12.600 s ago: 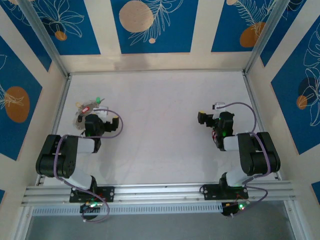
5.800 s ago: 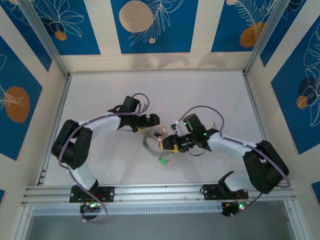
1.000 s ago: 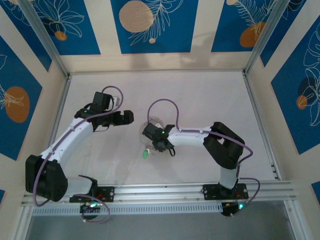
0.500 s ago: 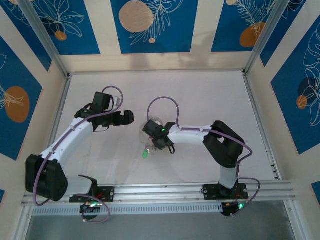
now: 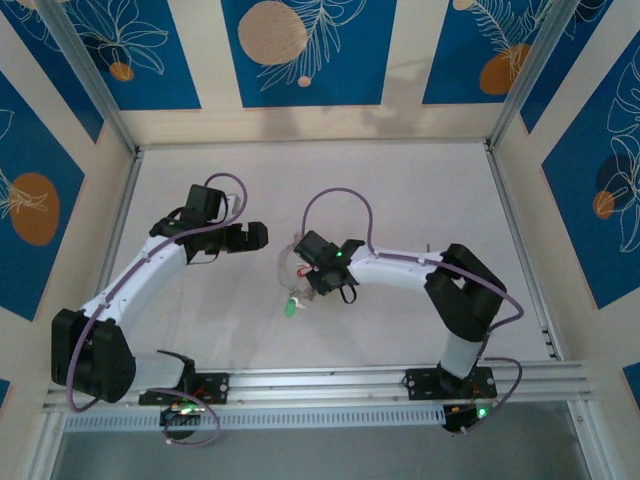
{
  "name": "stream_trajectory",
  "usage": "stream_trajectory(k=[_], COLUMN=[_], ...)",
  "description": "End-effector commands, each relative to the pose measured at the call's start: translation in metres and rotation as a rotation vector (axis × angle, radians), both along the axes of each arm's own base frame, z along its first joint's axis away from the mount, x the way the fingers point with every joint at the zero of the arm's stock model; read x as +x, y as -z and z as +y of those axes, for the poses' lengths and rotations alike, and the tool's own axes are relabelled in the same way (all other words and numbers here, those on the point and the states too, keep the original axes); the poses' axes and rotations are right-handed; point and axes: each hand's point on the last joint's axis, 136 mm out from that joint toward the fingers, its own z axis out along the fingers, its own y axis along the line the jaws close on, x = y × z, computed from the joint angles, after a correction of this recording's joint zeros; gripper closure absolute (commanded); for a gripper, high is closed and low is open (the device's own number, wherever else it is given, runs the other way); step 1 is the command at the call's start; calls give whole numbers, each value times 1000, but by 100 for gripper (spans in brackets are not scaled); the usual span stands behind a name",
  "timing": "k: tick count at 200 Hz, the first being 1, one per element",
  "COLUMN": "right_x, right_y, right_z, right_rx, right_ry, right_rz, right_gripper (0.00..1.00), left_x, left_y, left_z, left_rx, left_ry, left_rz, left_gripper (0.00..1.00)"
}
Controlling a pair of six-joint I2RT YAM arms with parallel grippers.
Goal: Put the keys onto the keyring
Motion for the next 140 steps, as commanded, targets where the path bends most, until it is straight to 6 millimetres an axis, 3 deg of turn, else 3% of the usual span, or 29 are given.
stream_trajectory(k=[1,14,55,100,140], right_x=[-7,-13,-17,-16,-17], right_y=[-11,-13,-26,-17,9], right_z=[1,3,1,5,9], right_rx=[145,242,542,657,689], right_ry=[20,13,32,36,83], right_rz=[83,133,279,388,438], right_gripper=[66,62,69,68,68], left_x=[-1,-2,-1,0,-1], left_y=[-1,-1,-1,-2,-6], left_z=[3,1,1,1,3], left_rx=[-2,-7,-8,-8,7], left_ry=[4,10,8,11,13], left_rz=[-11,-5,-10,-14,-31], left_gripper=[0,0,0,0,0])
